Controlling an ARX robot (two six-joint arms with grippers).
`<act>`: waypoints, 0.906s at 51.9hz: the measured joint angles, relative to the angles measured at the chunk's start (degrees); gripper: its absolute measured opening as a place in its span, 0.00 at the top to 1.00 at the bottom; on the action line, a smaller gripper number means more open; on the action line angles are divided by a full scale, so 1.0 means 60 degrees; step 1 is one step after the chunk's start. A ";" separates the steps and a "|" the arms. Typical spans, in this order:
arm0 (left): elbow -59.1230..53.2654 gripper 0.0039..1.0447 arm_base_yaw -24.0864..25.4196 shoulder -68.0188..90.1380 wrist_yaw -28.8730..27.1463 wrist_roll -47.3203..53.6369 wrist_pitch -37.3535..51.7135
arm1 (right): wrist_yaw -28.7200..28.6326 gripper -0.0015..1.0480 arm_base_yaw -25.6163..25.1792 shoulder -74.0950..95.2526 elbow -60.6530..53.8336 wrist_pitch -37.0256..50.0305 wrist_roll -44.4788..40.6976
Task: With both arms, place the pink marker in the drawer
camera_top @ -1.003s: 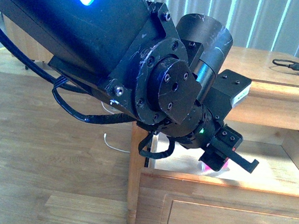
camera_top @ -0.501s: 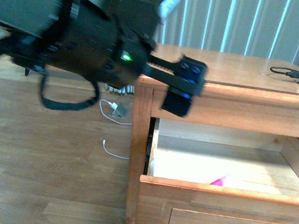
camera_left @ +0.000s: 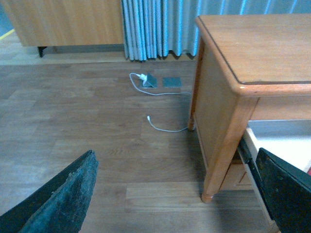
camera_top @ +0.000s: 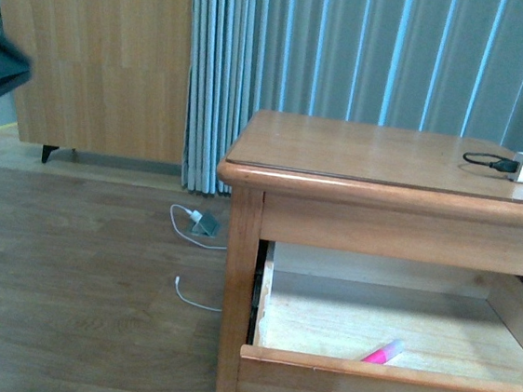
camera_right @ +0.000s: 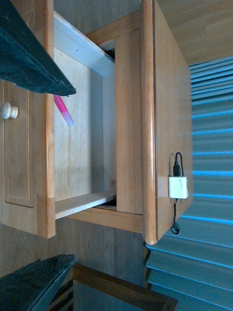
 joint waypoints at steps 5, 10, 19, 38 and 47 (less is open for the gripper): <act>-0.0725 0.06 0.0299 -0.1275 -0.0080 -0.0277 -0.0729 | -0.0004 0.08 0.0000 0.0000 0.0000 0.0000 0.0000; -0.1446 0.06 0.0648 -0.2419 0.0066 -0.0710 -0.1417 | -0.0004 0.08 0.0000 0.0000 0.0000 0.0000 0.0000; -0.2696 0.06 0.1759 -0.3818 0.0350 -0.1326 -0.1843 | 0.0000 0.08 0.0000 0.0000 0.0000 0.0000 0.0000; -0.3840 0.29 0.2495 -0.4612 0.2499 -0.0474 0.0280 | 0.0000 0.08 0.0000 0.0000 0.0000 0.0000 -0.0004; -0.4269 0.62 0.2535 -0.5133 0.2601 -0.0135 0.0299 | 0.0000 0.08 0.0000 0.0000 0.0000 0.0000 -0.0004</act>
